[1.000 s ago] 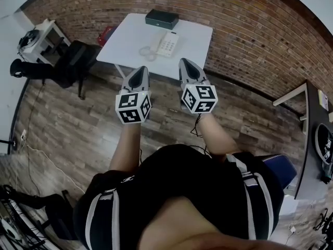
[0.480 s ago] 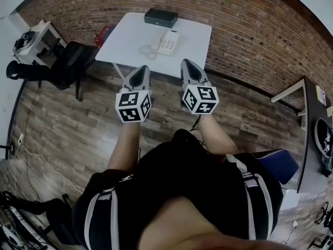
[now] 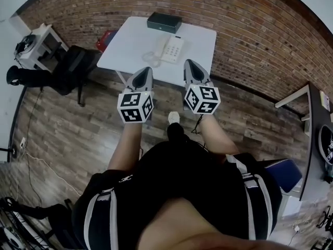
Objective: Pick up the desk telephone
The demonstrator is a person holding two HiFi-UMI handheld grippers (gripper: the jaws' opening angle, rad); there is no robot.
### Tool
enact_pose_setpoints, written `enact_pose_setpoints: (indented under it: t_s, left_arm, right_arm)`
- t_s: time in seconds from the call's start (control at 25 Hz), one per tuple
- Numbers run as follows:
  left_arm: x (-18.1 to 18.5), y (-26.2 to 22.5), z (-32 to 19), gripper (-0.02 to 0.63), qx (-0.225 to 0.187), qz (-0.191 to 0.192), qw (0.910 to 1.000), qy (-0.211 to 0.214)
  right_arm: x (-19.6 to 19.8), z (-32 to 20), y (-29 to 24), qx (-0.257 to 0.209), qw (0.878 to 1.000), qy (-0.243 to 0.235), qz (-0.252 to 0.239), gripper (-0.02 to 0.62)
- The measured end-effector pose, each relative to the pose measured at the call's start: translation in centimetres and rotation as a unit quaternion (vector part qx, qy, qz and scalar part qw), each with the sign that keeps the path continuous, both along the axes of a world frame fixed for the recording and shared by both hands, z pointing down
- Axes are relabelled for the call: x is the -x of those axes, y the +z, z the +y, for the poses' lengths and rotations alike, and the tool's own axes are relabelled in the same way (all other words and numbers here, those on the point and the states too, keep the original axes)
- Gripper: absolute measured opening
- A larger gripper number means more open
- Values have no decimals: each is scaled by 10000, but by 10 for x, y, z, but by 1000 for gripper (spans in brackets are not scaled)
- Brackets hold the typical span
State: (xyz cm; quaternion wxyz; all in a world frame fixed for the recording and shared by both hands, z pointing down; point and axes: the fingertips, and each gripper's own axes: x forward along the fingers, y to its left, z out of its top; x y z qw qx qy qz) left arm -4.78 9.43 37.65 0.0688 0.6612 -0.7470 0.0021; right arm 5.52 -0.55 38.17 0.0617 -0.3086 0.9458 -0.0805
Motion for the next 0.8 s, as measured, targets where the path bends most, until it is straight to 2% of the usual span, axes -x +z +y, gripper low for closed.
enact_pose_setpoints:
  t_s: [0.32,0.8]
  left_arm:
    - [43,0,-63,0,-21,-40,10000,66]
    - [106,12,-182,0,235,109,9995,184]
  right_arm:
    - [39,-62,14,101,9999,41,11,-2]
    - [97,-176,31,233,9994,120,211,-2]
